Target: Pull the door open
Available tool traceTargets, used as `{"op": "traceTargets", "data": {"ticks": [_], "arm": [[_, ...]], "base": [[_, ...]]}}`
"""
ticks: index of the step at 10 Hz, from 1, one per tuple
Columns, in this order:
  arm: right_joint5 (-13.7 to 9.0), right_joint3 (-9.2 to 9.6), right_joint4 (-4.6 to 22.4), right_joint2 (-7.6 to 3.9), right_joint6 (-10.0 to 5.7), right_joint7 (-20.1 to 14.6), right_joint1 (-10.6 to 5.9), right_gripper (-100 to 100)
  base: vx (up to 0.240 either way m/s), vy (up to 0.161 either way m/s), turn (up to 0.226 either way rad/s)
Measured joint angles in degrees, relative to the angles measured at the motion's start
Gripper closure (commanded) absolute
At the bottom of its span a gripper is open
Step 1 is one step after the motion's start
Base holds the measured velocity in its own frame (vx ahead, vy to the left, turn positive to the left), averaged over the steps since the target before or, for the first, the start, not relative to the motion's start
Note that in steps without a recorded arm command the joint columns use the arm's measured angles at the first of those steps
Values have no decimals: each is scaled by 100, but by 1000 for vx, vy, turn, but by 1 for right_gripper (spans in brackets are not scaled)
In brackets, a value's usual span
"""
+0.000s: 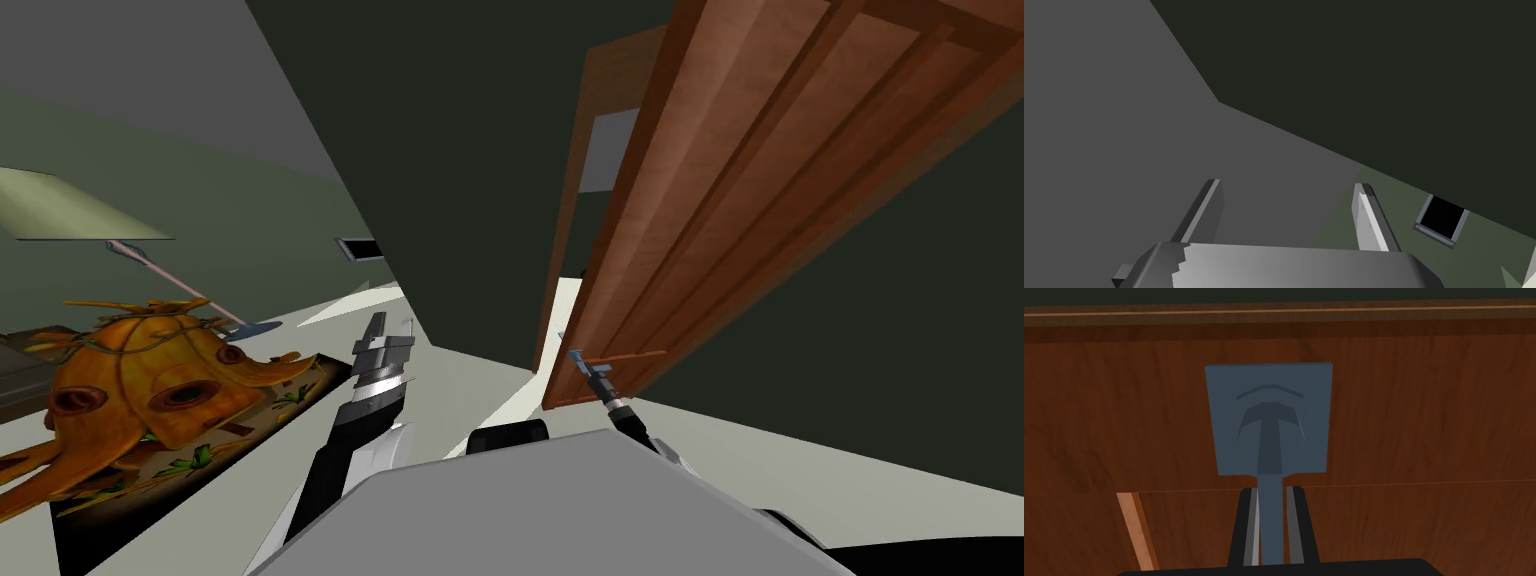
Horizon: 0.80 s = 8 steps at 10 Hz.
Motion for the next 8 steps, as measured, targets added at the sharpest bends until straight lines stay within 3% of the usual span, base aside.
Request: {"op": "traceTargets", "data": {"ticks": [1,2,4,5,8], "arm": [[26,11,-77,-18,-37,-42,88,100],[59,20,129,-78,-251,-87,83,100],[96,23,111,-123,-389,-145,201,100],[109,25,63,-139,-412,-172,265,100],[133,17,102,-159,-487,-194,298,100]], "base": [[-173,-96,196],[-155,-52,87],[-155,-26,85],[-55,-6,-7],[-193,-95,209]]}}
